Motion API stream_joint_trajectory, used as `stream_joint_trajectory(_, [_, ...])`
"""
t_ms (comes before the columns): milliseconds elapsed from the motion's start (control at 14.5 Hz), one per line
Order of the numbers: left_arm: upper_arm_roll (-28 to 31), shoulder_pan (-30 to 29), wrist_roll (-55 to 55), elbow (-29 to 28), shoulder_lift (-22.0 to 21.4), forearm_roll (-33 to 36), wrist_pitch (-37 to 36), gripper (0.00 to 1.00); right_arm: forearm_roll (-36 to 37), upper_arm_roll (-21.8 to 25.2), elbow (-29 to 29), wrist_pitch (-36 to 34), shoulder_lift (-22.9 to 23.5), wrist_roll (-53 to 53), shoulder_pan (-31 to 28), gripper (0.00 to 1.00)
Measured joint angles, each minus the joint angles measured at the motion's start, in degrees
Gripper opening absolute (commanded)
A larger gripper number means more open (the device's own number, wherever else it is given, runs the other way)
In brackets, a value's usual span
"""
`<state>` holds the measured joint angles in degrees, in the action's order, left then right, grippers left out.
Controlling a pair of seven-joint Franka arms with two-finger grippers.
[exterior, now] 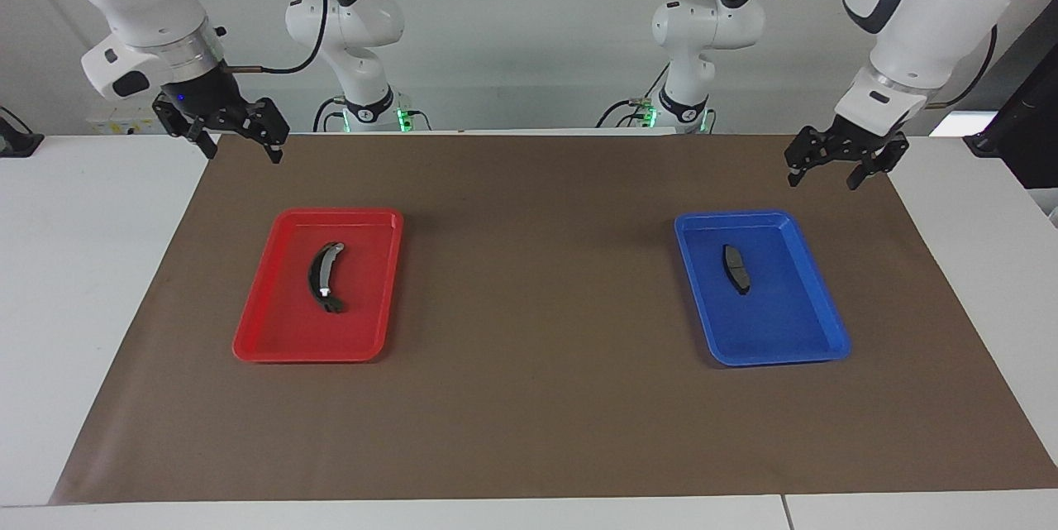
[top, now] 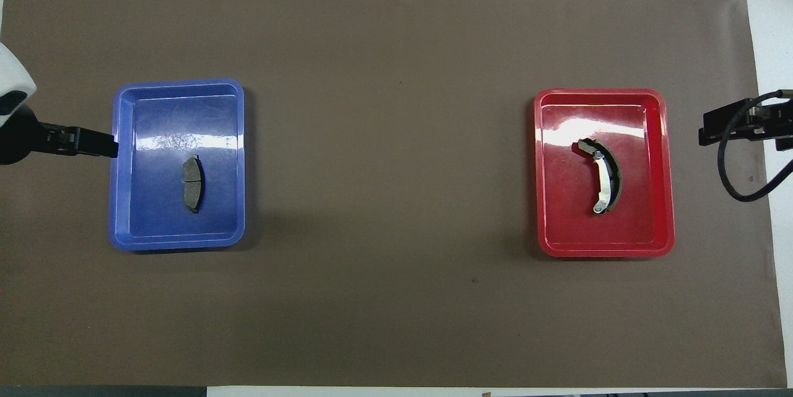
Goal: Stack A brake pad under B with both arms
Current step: 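Reach the left gripper into the blue tray and grasp the small brake pad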
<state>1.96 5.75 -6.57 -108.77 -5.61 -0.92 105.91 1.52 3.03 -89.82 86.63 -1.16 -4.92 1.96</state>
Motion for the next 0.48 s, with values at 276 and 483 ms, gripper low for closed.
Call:
stream_joint_trajectory(276, [-0.3, 1.8, 0.0, -14.5, 0.5, 0.0, 15.2, 0.99, 0.0, 0.0, 0.0, 0.0, 0.0, 0.0, 0.0, 1.00])
stream_joint_trajectory(483, [-0.3, 2.5, 0.0, -22.2, 4.4, 0.0, 26.2, 0.99, 0.0, 0.0, 0.0, 0.0, 0.0, 0.0, 0.0, 1.00])
